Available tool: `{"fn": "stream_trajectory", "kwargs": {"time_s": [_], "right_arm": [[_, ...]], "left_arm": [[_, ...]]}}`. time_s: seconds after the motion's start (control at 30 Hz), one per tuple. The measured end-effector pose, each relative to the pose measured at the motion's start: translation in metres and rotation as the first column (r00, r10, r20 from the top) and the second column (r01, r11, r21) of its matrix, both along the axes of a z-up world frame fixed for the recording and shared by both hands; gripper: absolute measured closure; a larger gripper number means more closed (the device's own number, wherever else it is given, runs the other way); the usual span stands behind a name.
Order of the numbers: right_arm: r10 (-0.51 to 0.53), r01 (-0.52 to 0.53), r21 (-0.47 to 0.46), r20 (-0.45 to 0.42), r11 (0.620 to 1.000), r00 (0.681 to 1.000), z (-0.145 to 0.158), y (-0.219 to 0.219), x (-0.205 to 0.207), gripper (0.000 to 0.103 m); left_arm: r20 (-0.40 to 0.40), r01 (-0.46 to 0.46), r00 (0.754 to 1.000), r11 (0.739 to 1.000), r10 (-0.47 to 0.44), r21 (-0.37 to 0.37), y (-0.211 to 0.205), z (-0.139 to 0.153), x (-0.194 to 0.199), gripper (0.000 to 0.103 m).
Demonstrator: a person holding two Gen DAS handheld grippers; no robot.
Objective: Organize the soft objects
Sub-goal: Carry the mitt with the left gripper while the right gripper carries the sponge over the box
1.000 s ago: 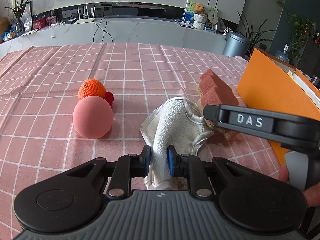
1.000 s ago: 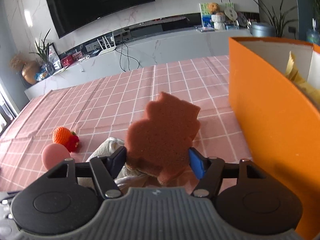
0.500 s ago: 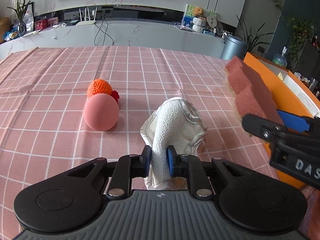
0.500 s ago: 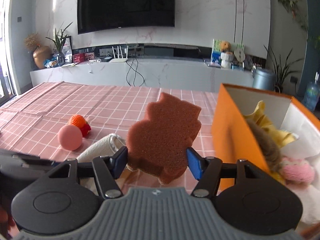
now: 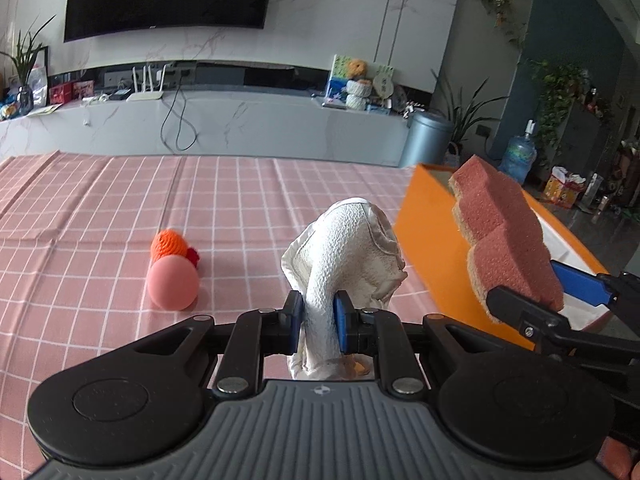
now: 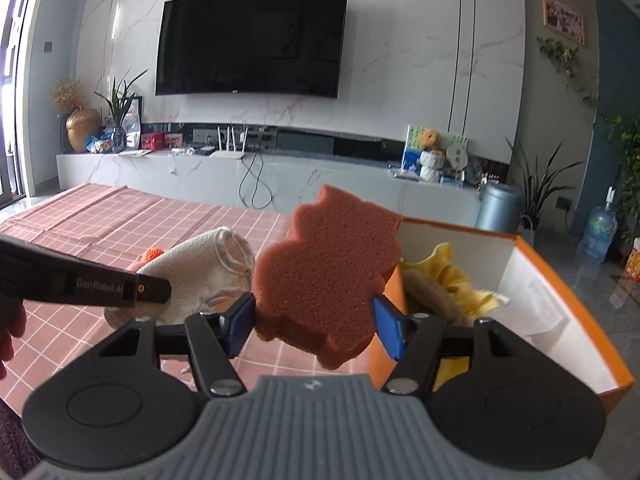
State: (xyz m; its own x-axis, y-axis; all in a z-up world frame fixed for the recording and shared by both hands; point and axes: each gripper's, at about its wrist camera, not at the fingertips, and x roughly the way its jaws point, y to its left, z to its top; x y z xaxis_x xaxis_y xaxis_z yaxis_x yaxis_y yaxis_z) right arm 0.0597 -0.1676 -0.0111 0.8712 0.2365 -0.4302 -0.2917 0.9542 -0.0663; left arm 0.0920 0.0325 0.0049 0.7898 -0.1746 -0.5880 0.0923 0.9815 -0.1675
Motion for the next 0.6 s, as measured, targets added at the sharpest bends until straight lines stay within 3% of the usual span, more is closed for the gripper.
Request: {"fn": "stream_trajectory", "kwargs": {"time_s": [0.37, 0.6], "right_arm": [[-0.048, 0.050, -0.028, 0.059, 0.998, 0.997, 0.022, -0.039, -0.027, 0.040], [-0.073, 0.077, -0.075, 0.058, 0.994, 0.996, 0.037, -0.078, -0.028, 0.040]], "left_arm": [[0.079, 0.106, 0.991, 0.994, -0.107, 0.011, -0.044, 0.026, 0.004, 0.084], [0.107, 0.220, 0.969, 0.975, -0.223, 0.041, -0.093, 0.035, 0.014, 0.084]]}}
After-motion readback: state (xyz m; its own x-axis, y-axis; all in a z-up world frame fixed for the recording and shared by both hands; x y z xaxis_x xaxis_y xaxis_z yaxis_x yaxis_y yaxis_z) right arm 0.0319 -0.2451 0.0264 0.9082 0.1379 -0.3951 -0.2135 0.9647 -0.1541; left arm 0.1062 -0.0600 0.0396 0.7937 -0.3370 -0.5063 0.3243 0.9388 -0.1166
